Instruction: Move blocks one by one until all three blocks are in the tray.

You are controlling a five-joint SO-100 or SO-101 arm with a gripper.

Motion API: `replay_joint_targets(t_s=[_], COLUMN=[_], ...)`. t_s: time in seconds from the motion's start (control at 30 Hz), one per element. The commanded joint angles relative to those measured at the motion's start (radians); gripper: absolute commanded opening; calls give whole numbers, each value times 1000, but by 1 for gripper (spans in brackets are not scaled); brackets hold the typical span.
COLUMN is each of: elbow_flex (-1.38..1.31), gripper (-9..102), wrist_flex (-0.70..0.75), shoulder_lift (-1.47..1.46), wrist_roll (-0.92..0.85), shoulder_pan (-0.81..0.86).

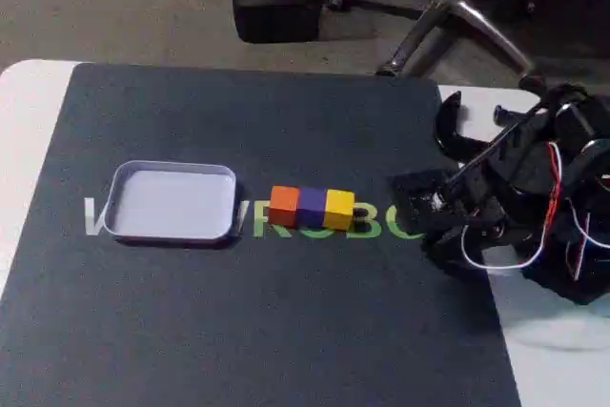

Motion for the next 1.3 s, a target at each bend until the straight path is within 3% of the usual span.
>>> replay_joint_targets(t_s=[0.0, 0.53, 1.27], elbow_flex=[0, 0, 0], gripper=[-8, -8, -8], wrist_flex=[9, 6, -124], shoulder_lift=[2, 2, 2], wrist_roll=[-11, -15, -14], shoulder_pan=[5, -18, 49])
